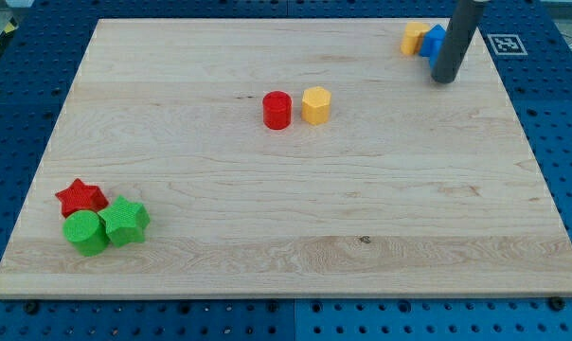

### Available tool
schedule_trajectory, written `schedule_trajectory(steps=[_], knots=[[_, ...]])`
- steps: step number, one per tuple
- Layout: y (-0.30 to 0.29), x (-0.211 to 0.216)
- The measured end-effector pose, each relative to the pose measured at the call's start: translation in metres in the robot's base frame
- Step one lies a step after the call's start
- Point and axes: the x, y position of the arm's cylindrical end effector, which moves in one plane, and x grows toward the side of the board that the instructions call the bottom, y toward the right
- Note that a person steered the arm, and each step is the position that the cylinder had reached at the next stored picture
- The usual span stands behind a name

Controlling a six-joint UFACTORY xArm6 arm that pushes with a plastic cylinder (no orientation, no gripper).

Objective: Move the red circle and the yellow hexagon right a bit

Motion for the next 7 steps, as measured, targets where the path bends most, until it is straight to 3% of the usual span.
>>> schedule_trajectory(steps=[2,3,5,7], knots=[[0.008,-0.035],[0.027,-0.022],[-0.008,0.036],[-0.074,0.147]])
